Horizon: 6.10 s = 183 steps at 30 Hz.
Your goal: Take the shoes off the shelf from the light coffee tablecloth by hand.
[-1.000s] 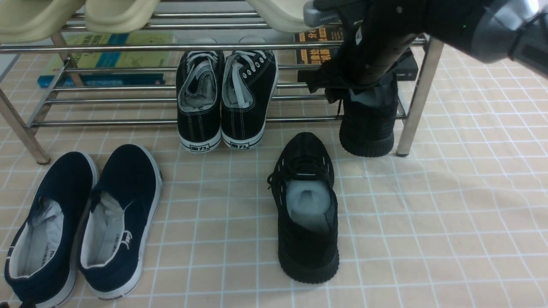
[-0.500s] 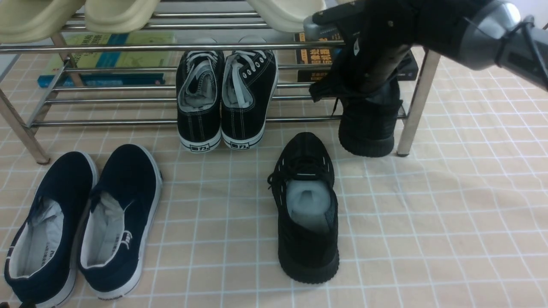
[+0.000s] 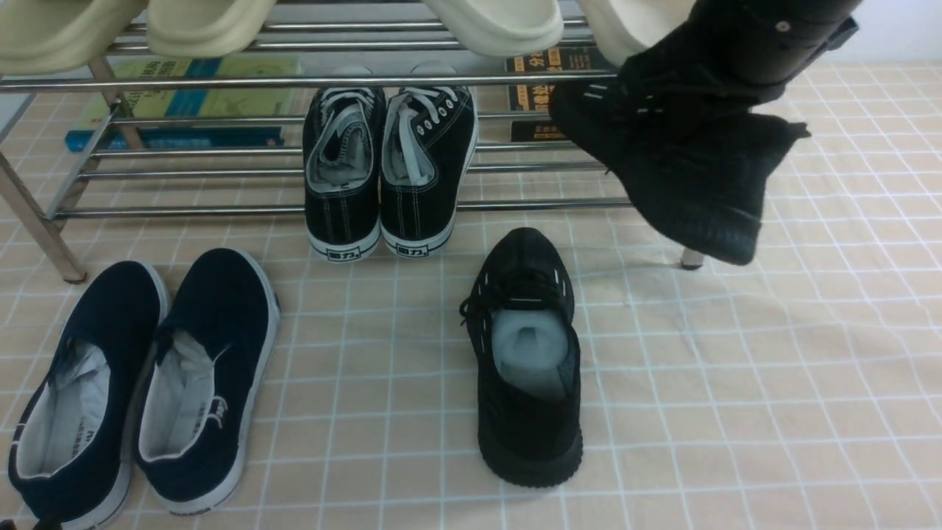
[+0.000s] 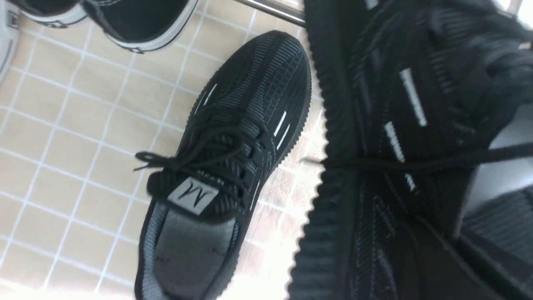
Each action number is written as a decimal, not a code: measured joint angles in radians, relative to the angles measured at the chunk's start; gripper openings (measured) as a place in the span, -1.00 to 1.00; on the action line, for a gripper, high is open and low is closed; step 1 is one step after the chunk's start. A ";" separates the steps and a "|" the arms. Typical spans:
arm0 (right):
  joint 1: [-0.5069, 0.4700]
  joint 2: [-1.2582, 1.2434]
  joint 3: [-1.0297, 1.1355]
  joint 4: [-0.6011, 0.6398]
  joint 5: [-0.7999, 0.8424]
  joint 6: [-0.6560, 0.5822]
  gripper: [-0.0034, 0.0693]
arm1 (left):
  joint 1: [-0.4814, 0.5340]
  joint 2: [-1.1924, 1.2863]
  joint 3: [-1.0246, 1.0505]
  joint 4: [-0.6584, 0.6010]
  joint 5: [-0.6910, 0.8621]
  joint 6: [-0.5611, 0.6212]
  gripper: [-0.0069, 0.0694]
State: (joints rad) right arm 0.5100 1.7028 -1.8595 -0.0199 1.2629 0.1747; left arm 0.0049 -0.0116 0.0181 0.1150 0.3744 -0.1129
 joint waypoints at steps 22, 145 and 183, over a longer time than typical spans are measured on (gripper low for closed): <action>0.004 -0.023 0.357 0.056 -0.201 0.052 -0.87 | 0.000 0.000 0.000 0.000 0.000 0.000 -0.19; 0.001 -1.312 1.553 0.146 -0.861 -0.188 -0.92 | 0.000 0.000 0.000 0.002 0.000 0.000 -0.19; -0.506 -1.712 1.873 0.088 -0.872 -0.188 -0.87 | 0.000 0.000 0.000 0.002 0.000 0.000 -0.19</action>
State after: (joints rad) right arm 0.0044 -0.0093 0.0136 0.0676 0.3905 -0.0132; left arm 0.0049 -0.0118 0.0181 0.1172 0.3744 -0.1133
